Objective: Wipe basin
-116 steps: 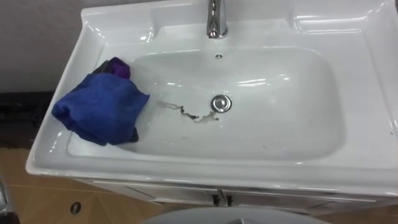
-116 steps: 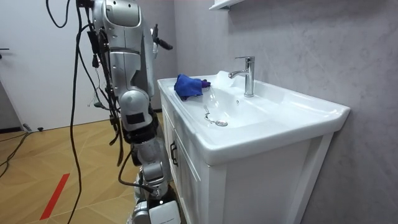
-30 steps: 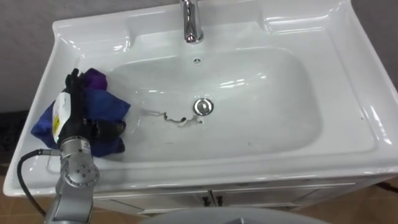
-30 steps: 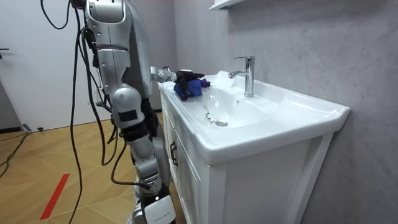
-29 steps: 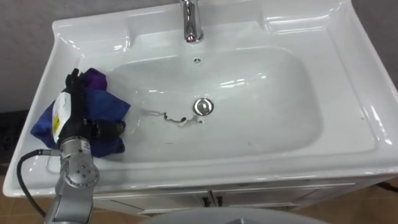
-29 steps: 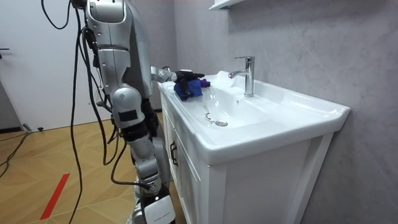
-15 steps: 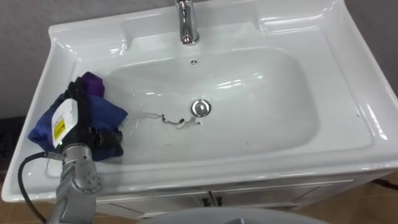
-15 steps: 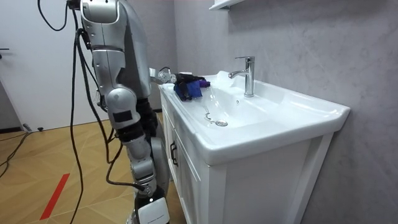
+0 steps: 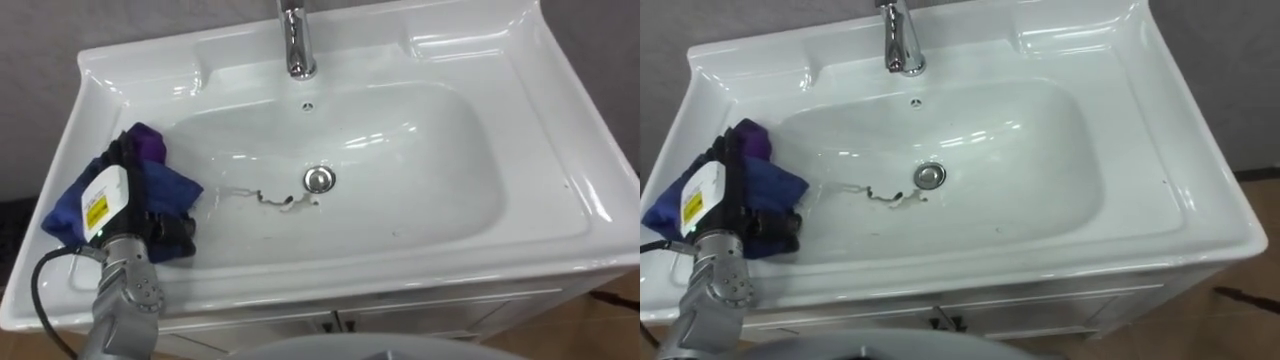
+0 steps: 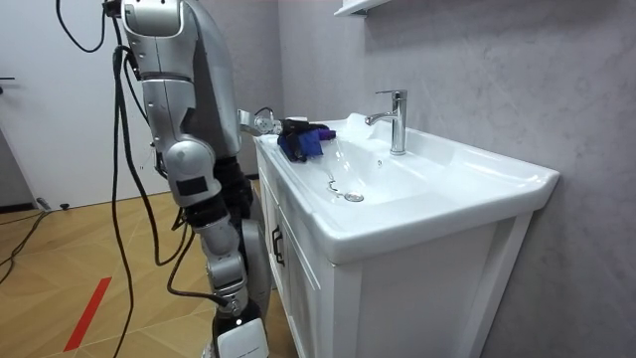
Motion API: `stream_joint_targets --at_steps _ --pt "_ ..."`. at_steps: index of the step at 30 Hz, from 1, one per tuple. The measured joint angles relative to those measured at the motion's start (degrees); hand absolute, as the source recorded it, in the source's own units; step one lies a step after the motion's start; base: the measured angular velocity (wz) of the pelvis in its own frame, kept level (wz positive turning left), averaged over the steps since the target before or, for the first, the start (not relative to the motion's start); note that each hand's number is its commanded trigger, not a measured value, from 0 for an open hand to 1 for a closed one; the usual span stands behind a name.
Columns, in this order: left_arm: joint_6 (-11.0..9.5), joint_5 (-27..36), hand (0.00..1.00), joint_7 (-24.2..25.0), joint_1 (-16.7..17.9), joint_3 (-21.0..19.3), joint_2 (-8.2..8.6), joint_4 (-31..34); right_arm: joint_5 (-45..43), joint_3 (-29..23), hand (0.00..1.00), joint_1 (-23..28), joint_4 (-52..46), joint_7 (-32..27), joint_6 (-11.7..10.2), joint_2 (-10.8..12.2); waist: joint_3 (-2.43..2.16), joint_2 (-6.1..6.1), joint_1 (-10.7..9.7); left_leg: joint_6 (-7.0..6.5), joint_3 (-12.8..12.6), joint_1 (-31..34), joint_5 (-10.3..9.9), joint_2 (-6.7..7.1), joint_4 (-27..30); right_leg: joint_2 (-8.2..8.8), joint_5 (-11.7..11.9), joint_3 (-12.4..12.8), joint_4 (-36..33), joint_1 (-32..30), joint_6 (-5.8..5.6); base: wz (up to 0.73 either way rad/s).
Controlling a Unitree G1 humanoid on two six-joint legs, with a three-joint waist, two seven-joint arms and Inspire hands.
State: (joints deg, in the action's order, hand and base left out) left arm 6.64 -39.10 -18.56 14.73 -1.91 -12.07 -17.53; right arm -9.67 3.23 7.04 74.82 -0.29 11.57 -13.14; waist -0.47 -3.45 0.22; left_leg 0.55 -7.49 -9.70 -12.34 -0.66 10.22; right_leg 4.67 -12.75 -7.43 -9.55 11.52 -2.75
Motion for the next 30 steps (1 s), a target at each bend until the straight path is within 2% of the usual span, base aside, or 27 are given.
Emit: stream_joint_targets --at_steps 3,5,7,13,15,20,24,30 --pt "0.0 -0.4 1.00 -2.5 -0.9 -0.2 -0.05 -1.7 -1.4 -0.1 0.00 0.1 -0.2 -0.2 1.1 0.1 -0.01 0.02 0.0 -0.06 -0.4 -0.3 0.3 0.08 -0.8 -0.03 0.0 0.8 -0.2 -0.2 -0.01 -0.10" --pt "0.0 -0.6 1.00 -3.8 -1.5 -1.1 -0.66 -2.1 -2.3 -0.1 0.00 0.2 -0.8 -0.2 2.0 0.1 -0.06 0.09 -0.1 -0.06 -0.4 -0.5 0.5 0.07 -1.1 -0.09 0.0 1.0 -0.3 -0.4 0.00 -0.08" --pt "0.0 -0.7 1.00 -4.6 -1.7 -1.7 -1.56 -2.2 -3.0 -0.1 0.00 0.6 -1.8 -0.2 2.6 0.1 -0.18 0.30 -0.1 -0.04 -0.6 -0.5 0.5 0.02 -1.2 -0.15 0.0 1.3 -0.2 -0.5 0.01 -0.06" --pt "0.0 -1.9 1.00 -7.4 -1.7 -2.1 -1.98 -2.8 -6.3 -0.1 0.00 1.0 -4.5 0.5 4.4 0.2 -0.59 0.93 0.4 -0.04 -1.5 -1.0 0.5 -0.09 -1.1 -0.28 0.0 2.2 -0.2 -0.4 0.04 -0.08" --pt "0.1 -2.1 1.00 -7.3 -2.2 -2.6 -2.54 -3.0 -6.5 -0.1 0.00 1.0 -5.4 0.7 4.7 0.2 -0.64 1.01 0.3 -0.04 -1.7 -1.1 0.5 -0.12 -1.1 -0.31 0.0 2.3 -0.2 -0.4 0.06 -0.05" --pt "0.3 -2.1 1.00 -7.4 -3.0 -3.1 -2.52 -3.3 -6.5 0.0 0.00 1.1 -5.9 1.2 5.1 0.2 -0.65 1.02 0.2 -0.04 -1.9 -1.2 0.5 -0.12 -1.2 -0.32 0.0 2.5 -0.2 -0.3 0.06 0.00" --pt "0.5 -2.1 1.00 -7.4 -3.8 -3.4 -3.14 -3.8 -6.6 0.0 0.00 1.2 -6.0 1.2 6.2 0.3 -0.65 1.02 0.0 -0.04 -1.9 -1.3 0.5 -0.12 -1.4 -0.32 0.0 2.5 -0.2 -0.4 0.06 0.00" --pt "0.5 -0.2 1.00 -7.4 -4.9 -3.7 -2.61 -4.4 -6.1 0.0 0.00 0.8 -6.0 1.0 6.6 0.4 -0.67 0.98 0.0 -0.04 -1.7 -1.2 0.5 -0.11 -1.4 -0.31 0.0 2.4 -0.1 -0.4 0.05 0.01"
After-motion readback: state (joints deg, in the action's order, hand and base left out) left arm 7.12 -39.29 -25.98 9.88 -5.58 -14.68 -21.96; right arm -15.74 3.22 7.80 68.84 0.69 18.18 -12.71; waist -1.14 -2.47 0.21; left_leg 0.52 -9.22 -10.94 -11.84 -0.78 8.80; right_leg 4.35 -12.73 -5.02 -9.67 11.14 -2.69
